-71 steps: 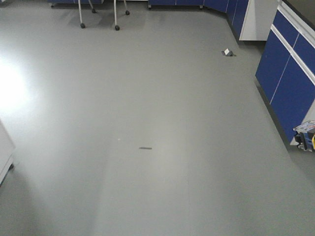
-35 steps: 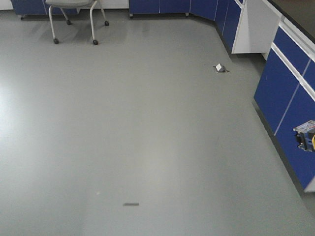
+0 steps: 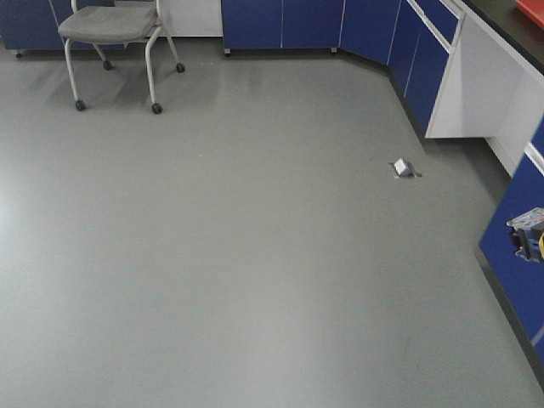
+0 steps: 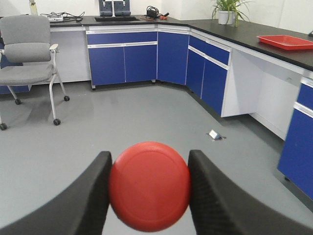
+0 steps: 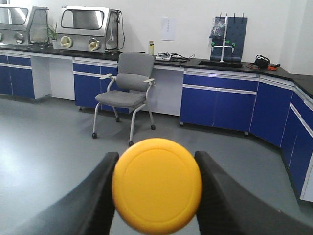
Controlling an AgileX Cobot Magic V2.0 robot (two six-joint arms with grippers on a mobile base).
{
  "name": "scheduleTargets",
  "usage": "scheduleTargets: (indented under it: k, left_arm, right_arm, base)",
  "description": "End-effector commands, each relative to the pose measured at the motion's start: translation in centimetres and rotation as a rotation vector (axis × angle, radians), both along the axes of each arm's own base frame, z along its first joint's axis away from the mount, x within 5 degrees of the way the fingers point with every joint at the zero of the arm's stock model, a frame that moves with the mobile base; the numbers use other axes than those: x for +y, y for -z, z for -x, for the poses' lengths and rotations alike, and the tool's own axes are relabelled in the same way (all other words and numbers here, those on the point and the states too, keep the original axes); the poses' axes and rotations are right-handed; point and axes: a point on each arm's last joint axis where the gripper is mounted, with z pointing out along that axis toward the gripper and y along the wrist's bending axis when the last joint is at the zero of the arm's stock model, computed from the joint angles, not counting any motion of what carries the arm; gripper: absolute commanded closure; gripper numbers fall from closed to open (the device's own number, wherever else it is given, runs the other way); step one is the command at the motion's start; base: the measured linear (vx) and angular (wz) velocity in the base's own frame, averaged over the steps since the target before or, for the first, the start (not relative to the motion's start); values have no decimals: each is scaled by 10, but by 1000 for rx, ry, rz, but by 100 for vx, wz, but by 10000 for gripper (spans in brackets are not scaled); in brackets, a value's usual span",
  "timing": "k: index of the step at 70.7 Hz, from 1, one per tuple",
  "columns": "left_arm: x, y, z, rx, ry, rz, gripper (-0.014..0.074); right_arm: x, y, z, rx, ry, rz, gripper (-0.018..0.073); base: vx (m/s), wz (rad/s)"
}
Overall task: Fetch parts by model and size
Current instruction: 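Drive the base to the bench with the red tray, holding both switches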
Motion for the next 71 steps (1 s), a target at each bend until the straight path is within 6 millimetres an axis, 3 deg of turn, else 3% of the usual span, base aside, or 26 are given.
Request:
scheduleTargets:
  k: [1,71]
  left_arm:
    - [-2,-15,0,-85,25,18,602]
    - [-3,-15,-1,-81,25,17,602]
  right_arm:
    - [-1,-16,0,-101,13,-26,567]
    - [-1,-16,-1,-95,13,-24,567]
  base:
    - [80,0]
    - [78,-3]
